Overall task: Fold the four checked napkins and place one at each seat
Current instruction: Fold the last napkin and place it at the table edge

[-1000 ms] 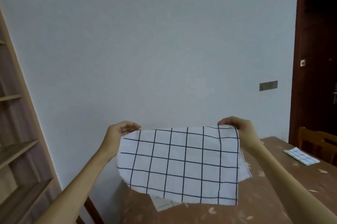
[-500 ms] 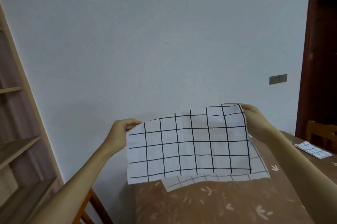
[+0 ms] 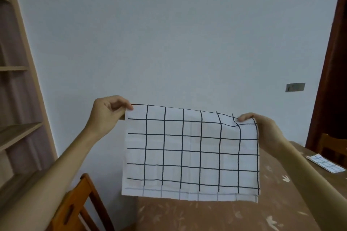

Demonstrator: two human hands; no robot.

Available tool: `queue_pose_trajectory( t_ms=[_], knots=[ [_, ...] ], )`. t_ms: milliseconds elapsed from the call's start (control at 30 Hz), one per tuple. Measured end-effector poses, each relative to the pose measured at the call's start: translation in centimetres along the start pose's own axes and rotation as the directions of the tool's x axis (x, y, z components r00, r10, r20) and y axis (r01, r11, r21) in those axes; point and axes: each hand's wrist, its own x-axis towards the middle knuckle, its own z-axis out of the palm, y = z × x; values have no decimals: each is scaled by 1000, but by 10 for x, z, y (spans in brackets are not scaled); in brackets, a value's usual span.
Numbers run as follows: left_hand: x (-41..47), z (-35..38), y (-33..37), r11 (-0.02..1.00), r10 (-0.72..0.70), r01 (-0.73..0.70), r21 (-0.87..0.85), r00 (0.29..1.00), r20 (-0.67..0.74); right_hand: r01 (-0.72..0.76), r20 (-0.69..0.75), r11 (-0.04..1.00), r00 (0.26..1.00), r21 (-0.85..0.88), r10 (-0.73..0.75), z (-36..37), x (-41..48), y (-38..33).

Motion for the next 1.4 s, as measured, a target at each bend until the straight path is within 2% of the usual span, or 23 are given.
queue_pose_trajectory(
  t_ms=[100, 200, 267, 333, 433, 667, 767, 833, 900, 1067, 1133, 1267, 1400],
  knots=[
    [-4, -11, -1, 999, -22, 21, 48, 999, 24, 2, 33, 998, 999, 56, -4, 9, 1, -6],
    [-8, -23, 0, 996, -81, 82, -42, 997, 20, 78, -28, 985, 996, -155, -83, 18, 4, -11],
    [-10, -26, 0, 990, -110, 107, -86, 994, -27, 131, -21, 955, 990, -265, -142, 23, 6, -13],
    [-11, -25, -1, 993, -110, 106, -48, 989, -98, 174, 13, 929, 984, -328, -180, 27, 6, -14],
    [-12, -22, -2, 994, -97, 91, -58, 989, -114, 224, -12, 898, 969, -379, -247, 34, 8, -17],
    [-16, -25, -5, 995, -93, 92, -36, 995, -41, 250, -27, 870, 957, -426, -288, 40, 6, -24],
    [-19, -24, -2, 988, -122, 114, 106, 990, 72, 275, -22, 860, 949, -429, -314, 42, 4, -23],
    [-22, -17, 4, 966, -133, 85, 245, 973, 188, 321, 31, 831, 938, -454, -346, 49, 1, -23],
    [-26, 4, 15, 946, -130, 42, 320, 957, 258, 387, 142, 774, 919, -501, -368, 62, -3, -23],
    [-29, 78, 35, 970, -117, 14, 243, 901, 419, 545, 447, 506, 838, -668, -311, 102, -14, -26],
    [-28, 100, 31, 968, -161, 43, 249, 865, 475, 576, 497, 473, 817, -667, -293, 110, -17, -26],
    [-31, 123, 18, 967, -201, 105, 232, 875, 441, 554, 456, 466, 832, -690, -315, 106, -17, -28],
    [-30, 118, 16, 979, -197, 166, 115, 912, 359, 387, 277, 527, 920, -756, -279, 74, -19, -20]
  ],
)
